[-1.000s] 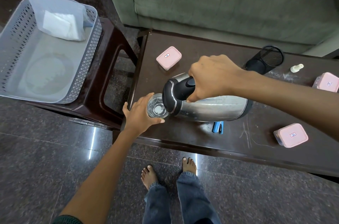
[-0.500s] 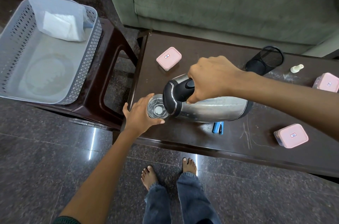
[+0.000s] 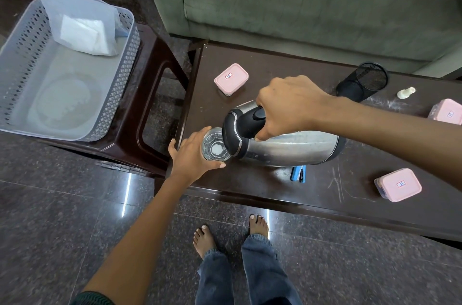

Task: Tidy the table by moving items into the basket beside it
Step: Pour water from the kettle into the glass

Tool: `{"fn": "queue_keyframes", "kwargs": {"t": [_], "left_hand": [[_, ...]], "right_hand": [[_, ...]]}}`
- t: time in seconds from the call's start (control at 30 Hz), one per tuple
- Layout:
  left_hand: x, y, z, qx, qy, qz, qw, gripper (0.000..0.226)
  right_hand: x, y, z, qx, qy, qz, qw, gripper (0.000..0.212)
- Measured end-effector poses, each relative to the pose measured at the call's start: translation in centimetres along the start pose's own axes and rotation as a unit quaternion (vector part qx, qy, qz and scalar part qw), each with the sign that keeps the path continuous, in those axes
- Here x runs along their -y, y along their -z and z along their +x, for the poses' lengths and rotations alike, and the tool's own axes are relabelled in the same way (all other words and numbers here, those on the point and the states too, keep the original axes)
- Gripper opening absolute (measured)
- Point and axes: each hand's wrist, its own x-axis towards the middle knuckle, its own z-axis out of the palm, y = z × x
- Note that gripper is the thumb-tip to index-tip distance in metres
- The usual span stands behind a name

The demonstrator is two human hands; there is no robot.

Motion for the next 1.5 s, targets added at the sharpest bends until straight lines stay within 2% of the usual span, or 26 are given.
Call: {"fn": "queue_keyframes", "kwargs": {"t": [0.4, 0.57, 1.03, 1.5], "left_hand": [[-0.31, 0.31, -0.12, 0.001, 0.0, 0.009, 1.0, 0.094], [-0.32, 0.29, -0.11, -0.001, -0.003, 0.013, 1.0, 0.094], [-0.32, 0.27, -0.09, -0.002, -0.006, 0.018, 1.0, 0.093], [-0.66, 0.56, -0.32, 0.0, -0.003, 0.023, 1.0, 0.091]], "right_hand": [[-0.06, 0.29, -0.04, -0.004, 0.004, -0.001, 1.0, 0.044], [0.04, 0.56, -0.07, -0.006, 0.004, -0.003, 1.0, 0.051], [0.17, 0.78, -0.51, -0.012, -0.003, 0.0, 1.0, 0.042], [0.47, 0.93, -0.79, -0.026, 0.004, -0.011, 1.0, 0.045]]}}
